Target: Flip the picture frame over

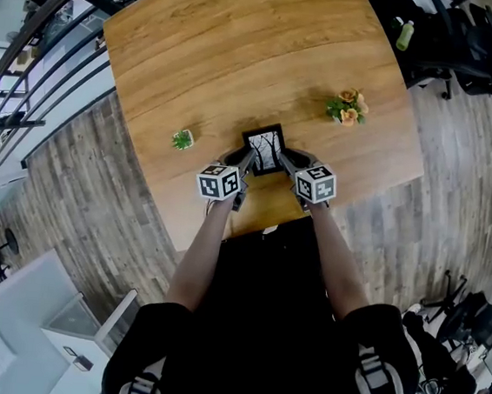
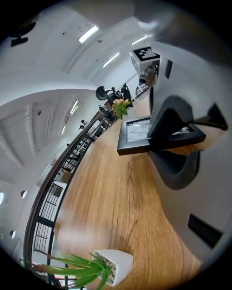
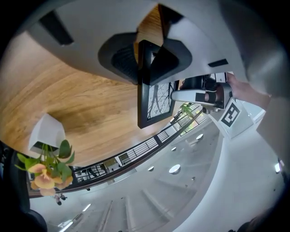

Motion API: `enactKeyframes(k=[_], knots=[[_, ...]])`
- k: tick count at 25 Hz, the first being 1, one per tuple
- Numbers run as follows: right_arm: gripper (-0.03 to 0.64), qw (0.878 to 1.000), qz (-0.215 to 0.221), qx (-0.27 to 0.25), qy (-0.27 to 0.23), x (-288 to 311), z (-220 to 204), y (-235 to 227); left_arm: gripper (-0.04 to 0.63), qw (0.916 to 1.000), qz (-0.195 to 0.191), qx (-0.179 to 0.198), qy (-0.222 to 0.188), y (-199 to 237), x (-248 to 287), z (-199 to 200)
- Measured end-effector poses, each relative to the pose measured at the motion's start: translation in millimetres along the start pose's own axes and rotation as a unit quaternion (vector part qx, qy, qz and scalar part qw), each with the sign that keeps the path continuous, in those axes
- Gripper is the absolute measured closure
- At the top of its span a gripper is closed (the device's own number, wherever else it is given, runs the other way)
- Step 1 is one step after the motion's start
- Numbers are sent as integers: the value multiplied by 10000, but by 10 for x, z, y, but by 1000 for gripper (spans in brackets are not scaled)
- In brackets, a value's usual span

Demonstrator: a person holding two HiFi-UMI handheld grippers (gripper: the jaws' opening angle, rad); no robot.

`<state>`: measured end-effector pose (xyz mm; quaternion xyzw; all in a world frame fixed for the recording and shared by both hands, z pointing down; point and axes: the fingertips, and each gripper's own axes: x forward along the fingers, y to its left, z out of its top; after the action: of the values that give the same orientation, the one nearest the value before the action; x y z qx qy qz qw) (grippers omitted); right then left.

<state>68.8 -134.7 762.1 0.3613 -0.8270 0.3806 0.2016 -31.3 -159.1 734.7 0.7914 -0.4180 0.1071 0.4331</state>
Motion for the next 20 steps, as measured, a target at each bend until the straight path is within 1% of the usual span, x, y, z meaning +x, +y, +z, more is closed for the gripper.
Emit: enactKeyframes(k=[5, 10, 17, 20], knots=[[528, 9997, -31, -183, 128, 73, 12, -23, 500, 9998, 143, 125, 35, 64, 28, -10], [528, 9996, -108, -231, 132, 114, 8, -36, 495, 9989, 239, 403, 13, 78, 49, 9], [526, 9993, -156, -317, 133, 175, 27, -59, 485, 9969, 430, 665, 7, 129, 82, 29], [526, 9991, -193, -367, 125, 192, 53, -63, 479, 9942, 560, 923, -19, 139, 94, 60]])
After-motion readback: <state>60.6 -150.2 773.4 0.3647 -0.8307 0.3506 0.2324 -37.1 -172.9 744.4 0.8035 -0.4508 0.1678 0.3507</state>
